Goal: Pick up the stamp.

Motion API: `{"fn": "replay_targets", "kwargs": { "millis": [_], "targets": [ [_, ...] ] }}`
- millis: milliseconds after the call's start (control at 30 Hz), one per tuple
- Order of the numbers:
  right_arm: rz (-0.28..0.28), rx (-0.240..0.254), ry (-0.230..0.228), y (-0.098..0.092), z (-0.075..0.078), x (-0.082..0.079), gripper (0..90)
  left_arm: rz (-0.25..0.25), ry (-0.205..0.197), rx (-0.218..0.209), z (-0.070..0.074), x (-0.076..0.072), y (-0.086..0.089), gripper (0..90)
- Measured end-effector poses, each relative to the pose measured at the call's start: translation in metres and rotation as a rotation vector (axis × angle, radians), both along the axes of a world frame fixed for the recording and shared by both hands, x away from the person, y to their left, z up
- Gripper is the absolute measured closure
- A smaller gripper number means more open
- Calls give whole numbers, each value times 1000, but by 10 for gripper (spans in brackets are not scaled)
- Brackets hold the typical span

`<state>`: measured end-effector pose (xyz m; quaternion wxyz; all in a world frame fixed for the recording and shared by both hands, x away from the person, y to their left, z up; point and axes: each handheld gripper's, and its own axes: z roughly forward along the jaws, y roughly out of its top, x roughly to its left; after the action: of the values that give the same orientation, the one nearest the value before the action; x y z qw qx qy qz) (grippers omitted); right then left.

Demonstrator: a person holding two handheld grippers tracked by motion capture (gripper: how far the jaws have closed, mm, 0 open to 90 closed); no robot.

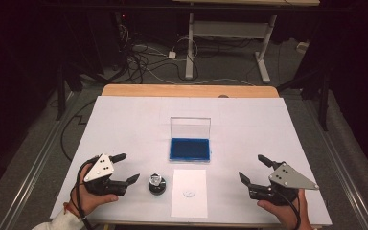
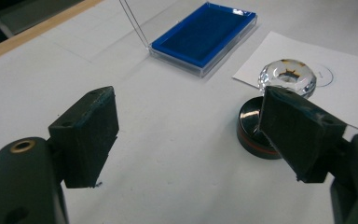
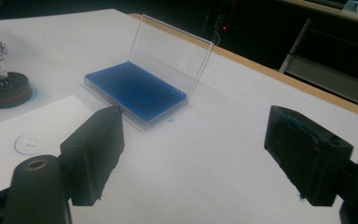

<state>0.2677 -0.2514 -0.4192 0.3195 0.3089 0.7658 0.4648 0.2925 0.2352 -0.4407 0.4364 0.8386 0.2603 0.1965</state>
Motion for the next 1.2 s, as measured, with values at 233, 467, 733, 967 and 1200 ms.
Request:
{"fn": "replay_targets", "kwargs": {
  "millis": [233,467,733,967,1200],
  "targets": [
    [-6,-23,-6,2,-1,-1,200,-3,21,-3,-1,0,0,184],
    [11,-70,17,8,-7,0,203,-37,97,46,9,0,1,182],
    [6,-70,28,10,-10,3,220,-100,124,140,37,-1,-19,182],
    [9,-88,37,11,-13,3,221,-163,241,288,31,14,-52,184],
    [6,-95,49,11,-15,3,224,-209,274,359,22,27,-80,221]
  ]
}}
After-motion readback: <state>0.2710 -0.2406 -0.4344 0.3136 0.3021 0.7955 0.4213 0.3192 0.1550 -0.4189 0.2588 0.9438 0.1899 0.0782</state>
